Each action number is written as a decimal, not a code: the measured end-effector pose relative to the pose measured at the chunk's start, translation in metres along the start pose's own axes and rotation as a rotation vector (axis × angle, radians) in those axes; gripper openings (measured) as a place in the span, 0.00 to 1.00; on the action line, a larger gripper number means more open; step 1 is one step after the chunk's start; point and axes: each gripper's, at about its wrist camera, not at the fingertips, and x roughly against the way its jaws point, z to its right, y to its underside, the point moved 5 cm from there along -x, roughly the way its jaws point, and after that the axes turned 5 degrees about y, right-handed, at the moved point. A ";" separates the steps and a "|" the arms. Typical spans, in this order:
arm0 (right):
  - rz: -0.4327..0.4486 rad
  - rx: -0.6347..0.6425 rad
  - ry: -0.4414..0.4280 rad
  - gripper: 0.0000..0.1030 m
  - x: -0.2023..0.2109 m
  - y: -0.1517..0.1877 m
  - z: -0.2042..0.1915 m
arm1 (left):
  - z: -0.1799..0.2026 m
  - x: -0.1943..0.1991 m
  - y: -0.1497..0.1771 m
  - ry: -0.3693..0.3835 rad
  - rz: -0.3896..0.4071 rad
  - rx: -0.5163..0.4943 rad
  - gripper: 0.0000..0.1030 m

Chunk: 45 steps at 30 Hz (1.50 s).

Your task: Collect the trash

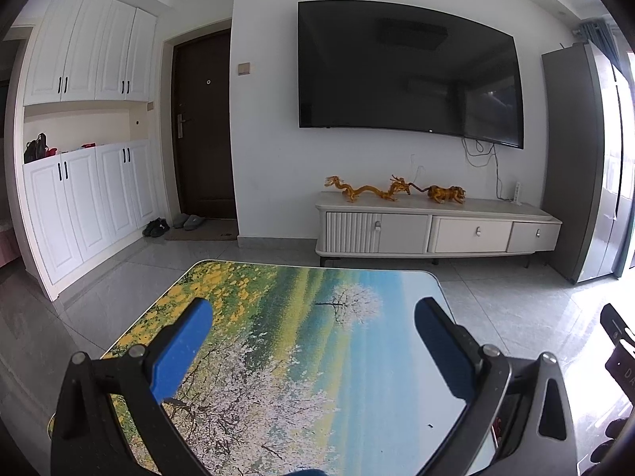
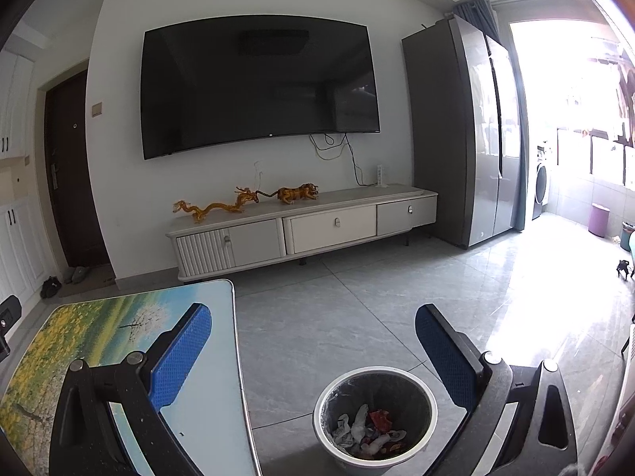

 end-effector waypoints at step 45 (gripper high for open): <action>0.007 0.006 -0.007 1.00 0.005 0.000 -0.001 | 0.006 -0.007 0.005 0.036 -0.029 0.003 0.99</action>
